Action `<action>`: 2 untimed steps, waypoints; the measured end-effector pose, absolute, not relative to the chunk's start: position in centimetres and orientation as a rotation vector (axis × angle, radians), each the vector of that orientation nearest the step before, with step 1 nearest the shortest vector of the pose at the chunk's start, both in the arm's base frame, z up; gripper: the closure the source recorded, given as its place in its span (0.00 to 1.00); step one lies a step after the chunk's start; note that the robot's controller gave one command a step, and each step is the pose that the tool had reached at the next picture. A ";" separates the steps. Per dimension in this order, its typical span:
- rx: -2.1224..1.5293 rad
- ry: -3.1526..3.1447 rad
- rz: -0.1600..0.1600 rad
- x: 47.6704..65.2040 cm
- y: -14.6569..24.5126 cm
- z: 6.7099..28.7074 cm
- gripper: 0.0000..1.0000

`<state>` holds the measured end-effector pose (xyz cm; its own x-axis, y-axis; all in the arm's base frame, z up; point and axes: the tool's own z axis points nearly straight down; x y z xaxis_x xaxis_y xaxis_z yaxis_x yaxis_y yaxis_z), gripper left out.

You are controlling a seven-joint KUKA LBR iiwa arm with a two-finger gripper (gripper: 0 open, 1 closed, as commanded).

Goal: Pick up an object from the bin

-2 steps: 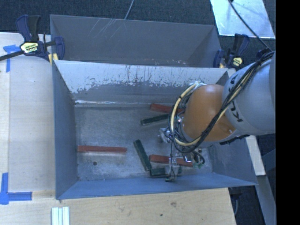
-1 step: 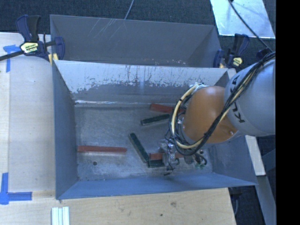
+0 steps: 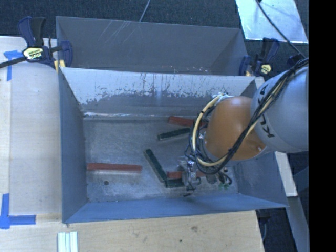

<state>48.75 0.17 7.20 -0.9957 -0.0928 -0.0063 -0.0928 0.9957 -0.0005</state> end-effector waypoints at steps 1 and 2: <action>-0.146 3.136 0.000 48.6 0.2 7.6 1.00; -0.146 3.144 0.000 48.4 0.2 9.6 1.00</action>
Offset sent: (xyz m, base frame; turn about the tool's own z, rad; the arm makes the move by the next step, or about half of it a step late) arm 0.0001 0.0000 0.0474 0.0000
